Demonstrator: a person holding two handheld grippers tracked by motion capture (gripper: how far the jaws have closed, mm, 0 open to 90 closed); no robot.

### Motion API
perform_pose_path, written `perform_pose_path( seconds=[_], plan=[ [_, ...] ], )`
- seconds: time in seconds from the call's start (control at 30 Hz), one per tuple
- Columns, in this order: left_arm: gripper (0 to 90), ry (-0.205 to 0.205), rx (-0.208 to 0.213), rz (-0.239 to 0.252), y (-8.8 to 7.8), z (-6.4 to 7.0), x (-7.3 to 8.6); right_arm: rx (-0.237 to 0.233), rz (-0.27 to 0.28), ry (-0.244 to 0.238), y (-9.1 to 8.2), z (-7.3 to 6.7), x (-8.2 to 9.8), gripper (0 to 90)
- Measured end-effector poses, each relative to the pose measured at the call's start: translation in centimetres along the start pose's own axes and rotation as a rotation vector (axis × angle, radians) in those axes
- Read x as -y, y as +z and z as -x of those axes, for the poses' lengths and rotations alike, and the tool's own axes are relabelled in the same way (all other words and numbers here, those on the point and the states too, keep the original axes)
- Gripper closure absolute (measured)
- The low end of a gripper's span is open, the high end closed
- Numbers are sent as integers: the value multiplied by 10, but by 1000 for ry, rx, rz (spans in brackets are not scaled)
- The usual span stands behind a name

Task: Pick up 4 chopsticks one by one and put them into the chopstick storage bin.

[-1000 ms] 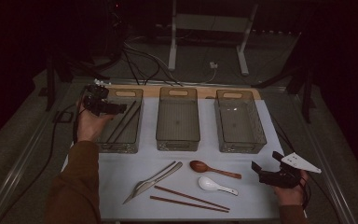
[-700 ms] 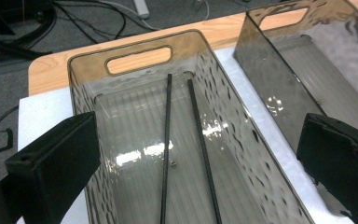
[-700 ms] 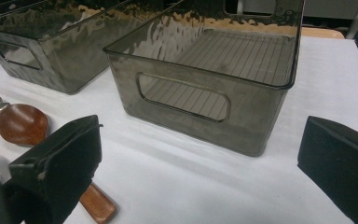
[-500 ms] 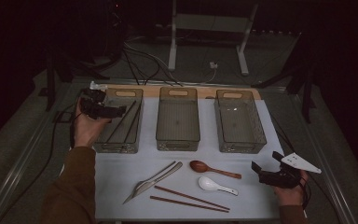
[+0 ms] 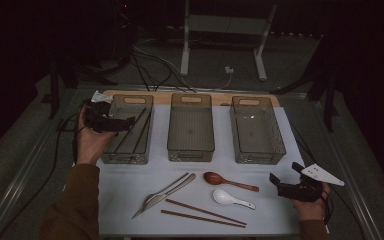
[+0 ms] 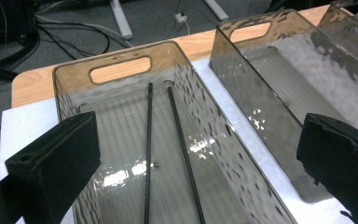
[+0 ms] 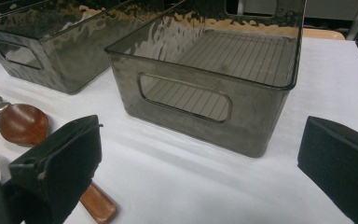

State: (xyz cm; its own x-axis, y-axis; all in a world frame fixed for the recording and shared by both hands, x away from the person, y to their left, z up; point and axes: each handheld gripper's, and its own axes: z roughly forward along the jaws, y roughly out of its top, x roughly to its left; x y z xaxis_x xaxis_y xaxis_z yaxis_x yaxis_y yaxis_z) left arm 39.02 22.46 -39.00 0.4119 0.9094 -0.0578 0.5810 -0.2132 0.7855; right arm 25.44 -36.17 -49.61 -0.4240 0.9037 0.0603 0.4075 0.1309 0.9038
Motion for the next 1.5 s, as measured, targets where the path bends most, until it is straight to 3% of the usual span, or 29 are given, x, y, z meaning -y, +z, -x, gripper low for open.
perform_pose_path(
  seconds=[0.2, 0.87, 1.27, 1.5],
  plan=[
    [7, -5, 18, 23, -2, 6, 6, -2, 1, -3, 0, -1, 0, 0],
    [7, 40, 90, 133, -14, 21, 32, -5, 7, -17, 1, -1, 0, 0],
    [7, 29, 107, 161, -27, 34, 52, -9, 20, -9, 1, 0, -1, 0],
    [7, 40, 114, 164, -30, 41, 70, -41, 39, 14, 1, 1, -11, 0]
  ],
)
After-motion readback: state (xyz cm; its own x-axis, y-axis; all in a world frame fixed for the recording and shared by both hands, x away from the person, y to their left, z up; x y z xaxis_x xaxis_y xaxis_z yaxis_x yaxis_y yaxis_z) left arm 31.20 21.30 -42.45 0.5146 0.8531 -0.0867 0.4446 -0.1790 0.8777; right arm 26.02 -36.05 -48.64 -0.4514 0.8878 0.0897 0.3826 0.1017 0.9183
